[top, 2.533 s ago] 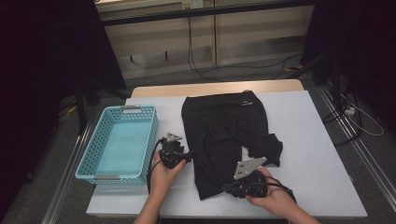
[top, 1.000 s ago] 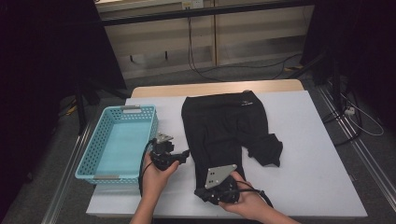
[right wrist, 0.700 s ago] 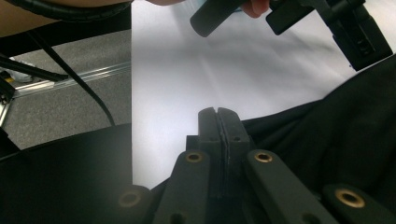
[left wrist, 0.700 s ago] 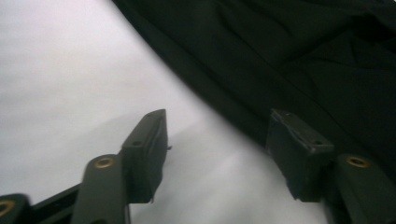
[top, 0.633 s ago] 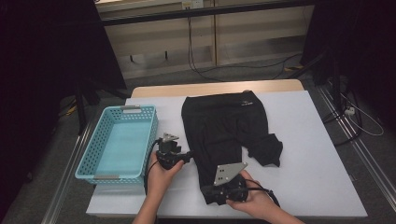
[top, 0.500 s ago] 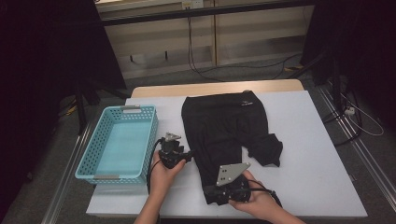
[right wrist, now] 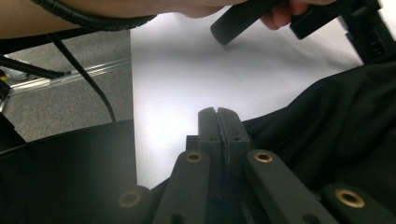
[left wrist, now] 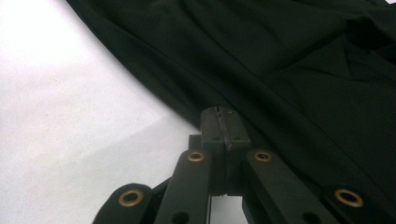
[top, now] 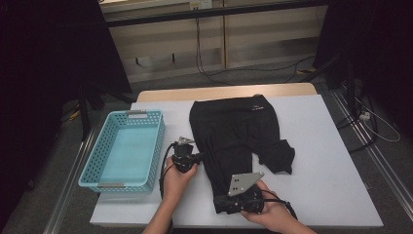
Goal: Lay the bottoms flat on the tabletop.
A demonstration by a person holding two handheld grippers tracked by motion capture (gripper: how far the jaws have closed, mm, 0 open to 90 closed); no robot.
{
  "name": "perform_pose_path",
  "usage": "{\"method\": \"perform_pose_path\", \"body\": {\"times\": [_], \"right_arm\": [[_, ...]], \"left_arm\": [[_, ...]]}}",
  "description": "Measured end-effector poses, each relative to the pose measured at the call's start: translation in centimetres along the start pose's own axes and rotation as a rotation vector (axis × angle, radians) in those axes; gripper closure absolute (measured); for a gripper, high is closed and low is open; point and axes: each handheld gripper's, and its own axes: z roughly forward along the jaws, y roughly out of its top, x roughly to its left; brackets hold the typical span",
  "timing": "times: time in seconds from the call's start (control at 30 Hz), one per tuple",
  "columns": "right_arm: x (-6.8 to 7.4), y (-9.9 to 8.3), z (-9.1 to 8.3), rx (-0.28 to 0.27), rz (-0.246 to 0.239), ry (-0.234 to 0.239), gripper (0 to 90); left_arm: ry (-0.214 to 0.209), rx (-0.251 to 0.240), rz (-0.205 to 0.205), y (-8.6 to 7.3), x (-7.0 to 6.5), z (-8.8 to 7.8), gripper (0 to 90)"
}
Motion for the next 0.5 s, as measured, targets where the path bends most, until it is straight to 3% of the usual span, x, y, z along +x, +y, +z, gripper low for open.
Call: {"method": "perform_pose_path", "body": {"times": [0.2,0.33,0.43,0.5], "right_arm": [[0.2,0.2,0.2,-0.011,-0.006,0.007,89.7],[0.4,0.6,0.6,-0.025,-0.01,0.009,89.2],[0.6,0.7,1.1,-0.034,0.014,0.021,75.9],[0.6,0.8,1.2,-0.022,0.009,0.002,62.7]], "left_arm": [[-0.001,-0.022,-0.025,0.9,0.7,-1.5,90.0],[0.026,-0.048,-0.045,1.4,1.5,-2.8,90.0],[0.052,-0.06,-0.049,1.5,1.8,-3.4,90.0],[0.051,-0.056,-0.053,1.4,2.0,-3.4,90.0]]}}
